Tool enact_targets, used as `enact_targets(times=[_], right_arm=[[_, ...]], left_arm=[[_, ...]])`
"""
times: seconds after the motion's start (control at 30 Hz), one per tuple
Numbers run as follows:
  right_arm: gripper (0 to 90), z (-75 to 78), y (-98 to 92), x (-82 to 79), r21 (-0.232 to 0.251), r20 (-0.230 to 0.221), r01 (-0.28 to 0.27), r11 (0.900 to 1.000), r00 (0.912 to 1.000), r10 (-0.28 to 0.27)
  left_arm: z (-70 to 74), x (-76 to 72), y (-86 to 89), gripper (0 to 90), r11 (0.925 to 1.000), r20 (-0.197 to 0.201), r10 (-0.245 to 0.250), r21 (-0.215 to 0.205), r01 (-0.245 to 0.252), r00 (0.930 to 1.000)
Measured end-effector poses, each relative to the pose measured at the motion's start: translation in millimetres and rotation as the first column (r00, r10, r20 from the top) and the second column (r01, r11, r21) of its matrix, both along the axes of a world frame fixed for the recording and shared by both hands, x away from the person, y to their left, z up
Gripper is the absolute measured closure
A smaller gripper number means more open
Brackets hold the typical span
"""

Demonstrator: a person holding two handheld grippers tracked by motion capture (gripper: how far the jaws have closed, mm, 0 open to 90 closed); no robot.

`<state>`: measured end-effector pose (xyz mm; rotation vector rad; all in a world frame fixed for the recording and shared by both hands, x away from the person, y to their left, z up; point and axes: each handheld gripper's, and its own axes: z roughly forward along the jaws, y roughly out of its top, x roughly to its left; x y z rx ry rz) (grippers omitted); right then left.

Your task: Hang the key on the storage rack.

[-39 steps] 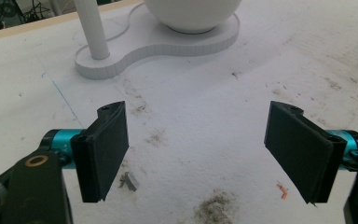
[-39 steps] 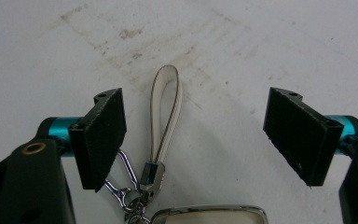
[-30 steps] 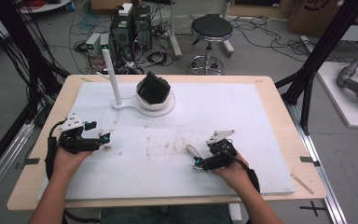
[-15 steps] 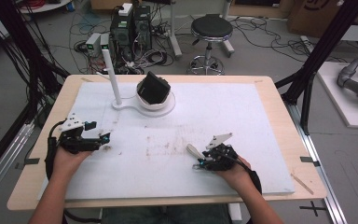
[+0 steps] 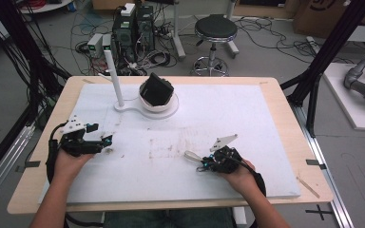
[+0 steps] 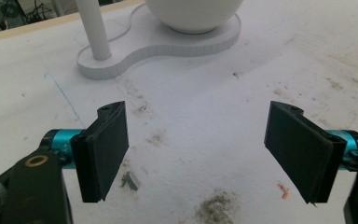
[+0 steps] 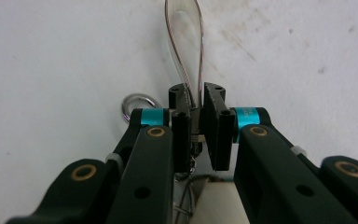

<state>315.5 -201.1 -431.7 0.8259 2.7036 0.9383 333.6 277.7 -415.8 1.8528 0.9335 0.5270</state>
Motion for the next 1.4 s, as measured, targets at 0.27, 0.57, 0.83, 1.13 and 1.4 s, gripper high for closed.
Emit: enact_targets(times=[0.27, 0.57, 0.83, 1.13, 1.4], right_arm=[[82.9, 27.6, 4.4, -2.9, 0.139, 0.098, -0.018, 0.990, 0.9951, 0.004], [82.9, 70.5, 26.5, 14.7, 0.218, 0.222, -0.005, 0.976, 0.9740, -0.045], [82.9, 103.1, 61.6, 38.6, 0.235, 0.311, -0.041, 0.971, 0.9497, -0.035], [82.8, 118.8, 89.3, 60.1, 0.223, 0.341, -0.062, 0.973, 0.9399, -0.018], [82.8, 131.6, 108.6, 75.2, 0.208, 0.366, -0.066, 0.976, 0.9305, -0.015]], left_arm=[[0.3, -0.6, 3.6, 21.7, 1.0000, 0.004, 0.007, -0.002, -0.006, 1.0000], [1.8, -3.0, 5.7, 21.7, 0.9998, 0.008, 0.021, -0.008, -0.021, 0.9998], [2.3, -5.4, 10.3, 21.7, 0.9994, 0.010, 0.033, -0.010, -0.033, 0.9994], [1.7, -8.4, 12.2, 21.7, 0.9996, 0.013, 0.027, -0.009, -0.027, 0.9996], [0.2, -14.2, 16.3, 21.7, 0.9993, 0.008, 0.038, -0.005, -0.038, 0.9992]])
